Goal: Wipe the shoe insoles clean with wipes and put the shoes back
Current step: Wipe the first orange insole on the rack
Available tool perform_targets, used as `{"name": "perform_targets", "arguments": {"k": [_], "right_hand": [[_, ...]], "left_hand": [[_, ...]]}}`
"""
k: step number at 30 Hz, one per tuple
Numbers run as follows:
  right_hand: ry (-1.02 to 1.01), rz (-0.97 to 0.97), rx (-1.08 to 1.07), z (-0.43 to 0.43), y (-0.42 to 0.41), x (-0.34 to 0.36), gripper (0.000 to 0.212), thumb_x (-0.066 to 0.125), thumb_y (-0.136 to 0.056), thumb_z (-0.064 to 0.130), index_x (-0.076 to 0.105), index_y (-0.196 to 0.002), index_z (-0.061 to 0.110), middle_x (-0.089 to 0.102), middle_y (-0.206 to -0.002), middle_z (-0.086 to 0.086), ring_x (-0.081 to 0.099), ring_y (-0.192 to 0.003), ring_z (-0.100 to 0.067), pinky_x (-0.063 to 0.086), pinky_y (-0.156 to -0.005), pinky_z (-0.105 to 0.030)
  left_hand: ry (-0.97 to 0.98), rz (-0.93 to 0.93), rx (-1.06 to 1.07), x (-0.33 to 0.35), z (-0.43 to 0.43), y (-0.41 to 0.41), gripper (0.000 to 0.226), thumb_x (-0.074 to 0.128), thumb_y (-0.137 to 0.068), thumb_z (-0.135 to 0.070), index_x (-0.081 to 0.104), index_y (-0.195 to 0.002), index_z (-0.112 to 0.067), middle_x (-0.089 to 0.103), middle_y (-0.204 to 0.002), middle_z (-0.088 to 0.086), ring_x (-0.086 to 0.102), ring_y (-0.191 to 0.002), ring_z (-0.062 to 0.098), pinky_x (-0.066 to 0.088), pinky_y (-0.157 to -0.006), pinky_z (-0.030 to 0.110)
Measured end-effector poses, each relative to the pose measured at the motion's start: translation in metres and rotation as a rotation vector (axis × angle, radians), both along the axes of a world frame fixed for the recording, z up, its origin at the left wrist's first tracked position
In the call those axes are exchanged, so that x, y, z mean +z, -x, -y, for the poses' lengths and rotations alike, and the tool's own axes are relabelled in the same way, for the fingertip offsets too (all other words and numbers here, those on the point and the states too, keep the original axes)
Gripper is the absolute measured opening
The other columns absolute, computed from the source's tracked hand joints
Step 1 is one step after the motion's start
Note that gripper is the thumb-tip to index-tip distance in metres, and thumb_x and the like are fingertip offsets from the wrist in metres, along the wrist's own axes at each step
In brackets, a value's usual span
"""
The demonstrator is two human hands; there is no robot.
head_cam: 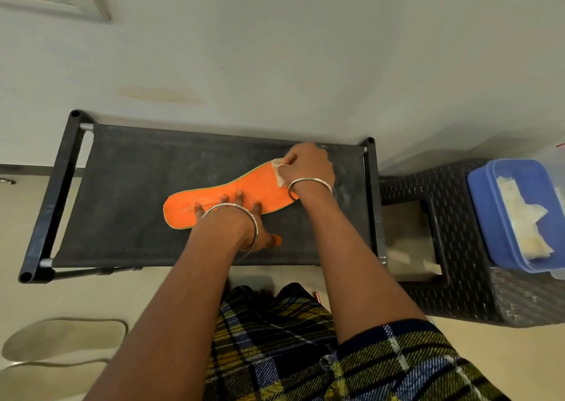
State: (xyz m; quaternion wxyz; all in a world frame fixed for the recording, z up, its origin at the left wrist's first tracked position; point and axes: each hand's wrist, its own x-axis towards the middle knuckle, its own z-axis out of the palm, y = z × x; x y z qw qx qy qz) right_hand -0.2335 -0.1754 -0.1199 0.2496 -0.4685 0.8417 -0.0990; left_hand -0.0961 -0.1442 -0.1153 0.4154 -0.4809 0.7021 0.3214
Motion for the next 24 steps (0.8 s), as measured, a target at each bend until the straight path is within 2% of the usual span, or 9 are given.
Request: {"name": "perform_targets", "arguments": {"k": [2, 4, 8, 11, 13, 19, 21, 24], "right_hand": [[0.039, 0.005, -0.146, 0.0, 0.014, 0.002, 0.011, 0.073, -0.085, 0.031, 0.076, -0.094, 0.025, 0.07, -0.11, -0.006, 0.067, -0.102, -0.033, 0.052, -0.079, -0.033], [0.057, -0.01, -0.178, -0.001, 0.016, 0.002, 0.011, 0.071, -0.086, 0.027, 0.075, -0.095, 0.023, 0.07, -0.11, -0.007, 0.066, -0.102, -0.033, 0.049, -0.076, -0.032], [0.038, 0.031, -0.011, -0.001, -0.002, -0.002, 0.011, 0.07, -0.085, 0.02, 0.077, -0.093, 0.022, 0.072, -0.105, -0.006, 0.068, -0.097, -0.03, 0.054, -0.082, -0.033], [0.0, 0.093, 0.169, -0.001, -0.016, -0.001, 0.004, 0.075, -0.083, 0.025, 0.077, -0.085, 0.022, 0.075, -0.094, 0.0, 0.069, -0.088, -0.022, 0.057, -0.081, -0.032], [-0.012, 0.092, 0.201, -0.001, -0.017, -0.001, 0.005, 0.076, -0.084, 0.026, 0.077, -0.086, 0.021, 0.075, -0.094, 0.001, 0.069, -0.087, -0.02, 0.057, -0.08, -0.032], [0.016, -0.071, -0.107, -0.001, 0.011, -0.001, 0.016, 0.067, -0.088, 0.024, 0.073, -0.102, 0.02, 0.067, -0.114, -0.009, 0.066, -0.102, -0.035, 0.051, -0.075, -0.034], [0.025, -0.079, -0.111, -0.002, 0.009, -0.002, 0.016, 0.064, -0.089, 0.02, 0.071, -0.103, 0.017, 0.065, -0.114, -0.011, 0.065, -0.102, -0.035, 0.05, -0.075, -0.034], [0.035, -0.009, -0.007, -0.001, -0.003, -0.004, 0.014, 0.065, -0.087, 0.016, 0.073, -0.098, 0.018, 0.069, -0.107, -0.009, 0.066, -0.099, -0.033, 0.052, -0.078, -0.033]], "left_hand": [[0.0, -0.008, -0.002, 0.001, 0.001, -0.002, 0.092, 0.037, -0.087, -0.075, -0.013, -0.152, -0.034, -0.027, -0.158, 0.004, -0.017, -0.146, 0.036, 0.004, -0.115, 0.065], [0.0, -0.015, -0.005, 0.001, 0.001, -0.002, 0.092, 0.038, -0.087, -0.074, -0.013, -0.152, -0.034, -0.026, -0.159, 0.004, -0.016, -0.147, 0.037, 0.005, -0.115, 0.065], [0.007, -0.003, 0.001, -0.002, 0.0, -0.001, 0.093, 0.037, -0.086, -0.075, -0.013, -0.152, -0.034, -0.027, -0.158, 0.005, -0.018, -0.146, 0.036, 0.005, -0.115, 0.063], [0.008, 0.001, -0.002, -0.002, -0.001, 0.001, 0.092, 0.036, -0.087, -0.074, -0.016, -0.152, -0.033, -0.029, -0.157, 0.006, -0.02, -0.146, 0.036, 0.004, -0.116, 0.062], [0.009, 0.004, -0.003, -0.001, -0.001, 0.001, 0.092, 0.036, -0.088, -0.074, -0.017, -0.151, -0.034, -0.029, -0.157, 0.006, -0.02, -0.146, 0.036, 0.004, -0.116, 0.062], [-0.003, -0.006, 0.008, -0.002, 0.001, -0.001, 0.092, 0.038, -0.087, -0.074, -0.013, -0.152, -0.035, -0.026, -0.158, 0.003, -0.017, -0.147, 0.035, 0.005, -0.116, 0.063], [-0.002, -0.007, 0.013, -0.002, 0.001, -0.001, 0.092, 0.039, -0.087, -0.073, -0.012, -0.152, -0.034, -0.026, -0.159, 0.004, -0.018, -0.146, 0.035, 0.005, -0.116, 0.063], [0.005, -0.006, 0.009, -0.002, 0.0, 0.0, 0.092, 0.037, -0.088, -0.073, -0.013, -0.153, -0.033, -0.026, -0.158, 0.006, -0.018, -0.146, 0.036, 0.006, -0.116, 0.062]]}}
